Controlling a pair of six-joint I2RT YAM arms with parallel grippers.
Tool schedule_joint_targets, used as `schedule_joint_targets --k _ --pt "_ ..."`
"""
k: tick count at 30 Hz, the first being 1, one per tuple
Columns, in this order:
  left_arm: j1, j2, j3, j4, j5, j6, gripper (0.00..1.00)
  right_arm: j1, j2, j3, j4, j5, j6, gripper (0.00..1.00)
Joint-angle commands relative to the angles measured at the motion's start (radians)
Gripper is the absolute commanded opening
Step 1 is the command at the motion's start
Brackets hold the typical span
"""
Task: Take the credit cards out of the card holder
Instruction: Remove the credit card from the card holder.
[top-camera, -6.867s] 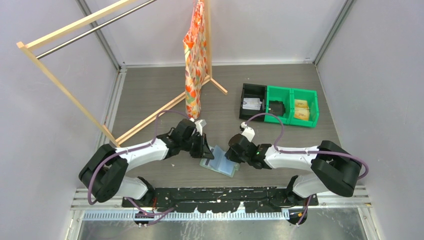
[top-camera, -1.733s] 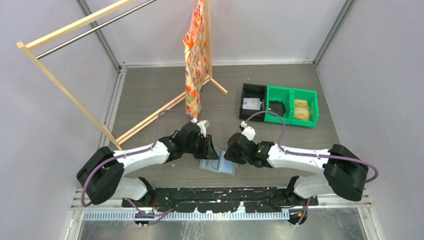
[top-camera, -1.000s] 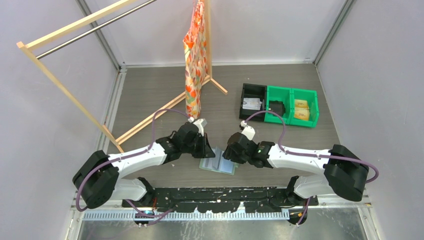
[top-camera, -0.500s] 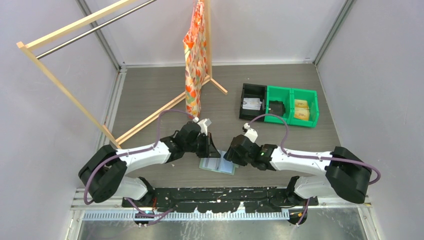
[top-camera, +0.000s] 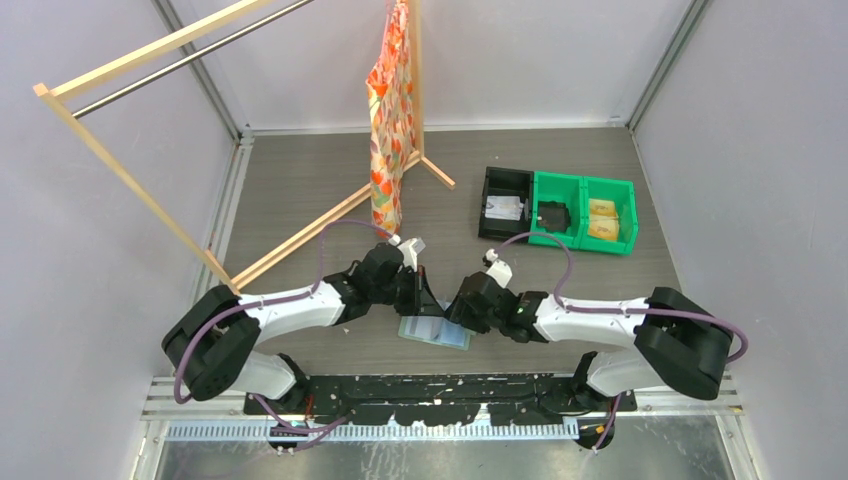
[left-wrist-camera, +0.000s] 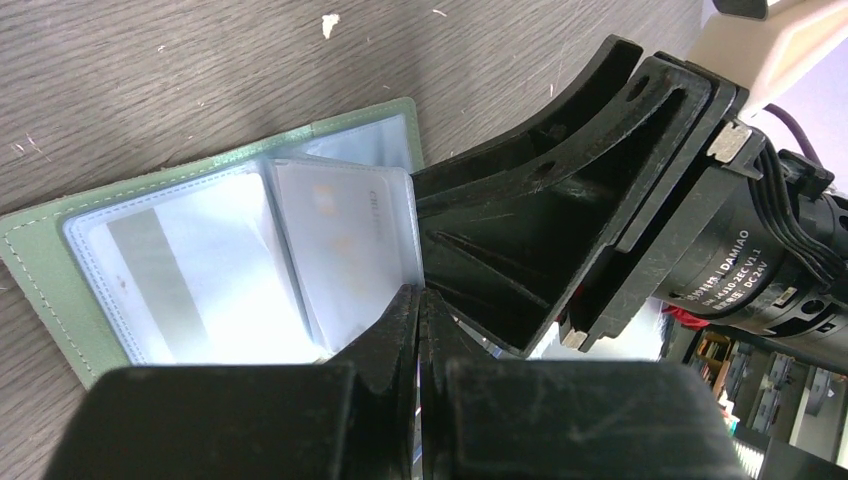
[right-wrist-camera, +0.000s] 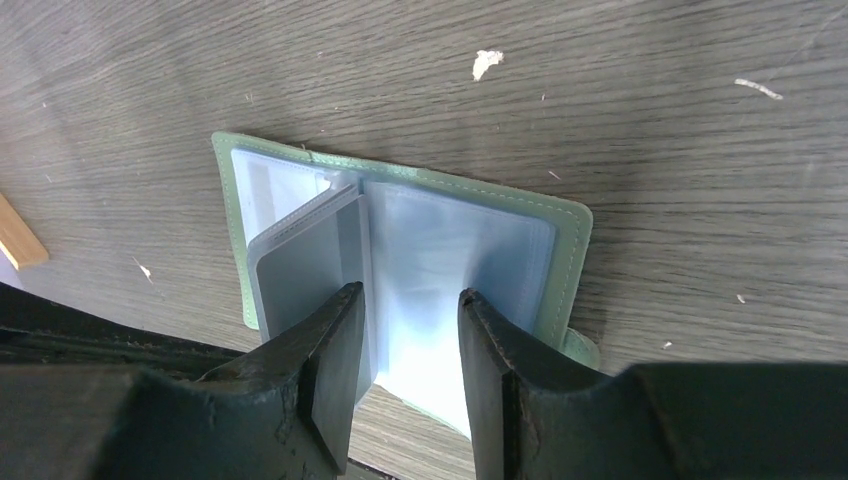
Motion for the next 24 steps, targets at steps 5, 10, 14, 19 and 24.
schedule_joint_targets --k 5,10,14,19,24 --pt "-0.005 0.006 0.007 -0.016 -0.019 0.025 0.0 -0.007 -0.082 -0.082 -0.027 0.039 0.054 0.46" --pt "-0.005 -0.001 0.013 -0.024 -0.019 0.036 0.01 -0.006 -0.147 -0.119 -0.042 0.064 0.072 0.46" --pt "-0.005 -0.008 0.023 -0.035 -0.019 0.045 0.01 -0.007 -0.173 -0.142 -0.029 0.063 0.078 0.46" --pt "-0.005 -0.019 0.028 -0.053 -0.022 0.055 0.01 -0.006 -0.236 -0.171 0.014 0.072 0.077 0.46" --pt "-0.005 -0.001 0.031 -0.036 0.001 0.054 0.0 -0.006 -0.318 -0.204 0.081 0.06 0.039 0.5"
